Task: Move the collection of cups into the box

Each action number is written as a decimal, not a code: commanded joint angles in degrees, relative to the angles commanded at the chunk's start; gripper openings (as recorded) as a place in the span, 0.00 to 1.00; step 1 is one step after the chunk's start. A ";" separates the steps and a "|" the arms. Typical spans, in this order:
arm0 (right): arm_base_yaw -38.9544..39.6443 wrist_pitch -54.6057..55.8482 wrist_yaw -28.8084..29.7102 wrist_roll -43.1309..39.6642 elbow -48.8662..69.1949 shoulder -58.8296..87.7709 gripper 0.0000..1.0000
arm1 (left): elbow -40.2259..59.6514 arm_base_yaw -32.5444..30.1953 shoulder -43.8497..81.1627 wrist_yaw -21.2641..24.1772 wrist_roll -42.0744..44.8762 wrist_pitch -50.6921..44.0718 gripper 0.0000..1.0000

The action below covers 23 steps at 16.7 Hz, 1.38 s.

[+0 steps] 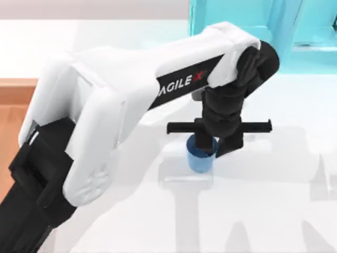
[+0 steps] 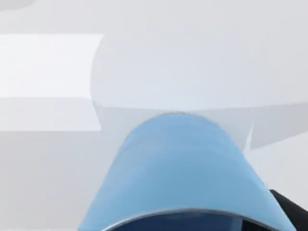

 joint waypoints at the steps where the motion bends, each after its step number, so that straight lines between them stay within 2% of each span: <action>1: 0.00 0.00 0.00 0.00 0.00 0.00 1.00 | -0.55 0.68 -0.75 0.02 0.19 -0.41 0.00; 9: 0.00 0.00 0.00 0.00 0.00 0.00 1.00 | -10.69 8.88 -18.81 -0.19 8.59 -7.80 0.00; 16: 0.00 0.00 0.00 0.00 0.00 0.00 1.00 | -11.58 9.85 -19.97 -0.32 10.06 -8.27 0.00; 19: 0.00 0.00 0.00 0.00 0.00 0.00 1.00 | -14.29 15.54 -22.58 -0.48 15.22 -8.42 0.00; 23: 0.00 0.00 0.00 0.00 0.00 0.00 1.00 | -20.57 29.45 -29.19 -0.83 28.17 -8.26 0.00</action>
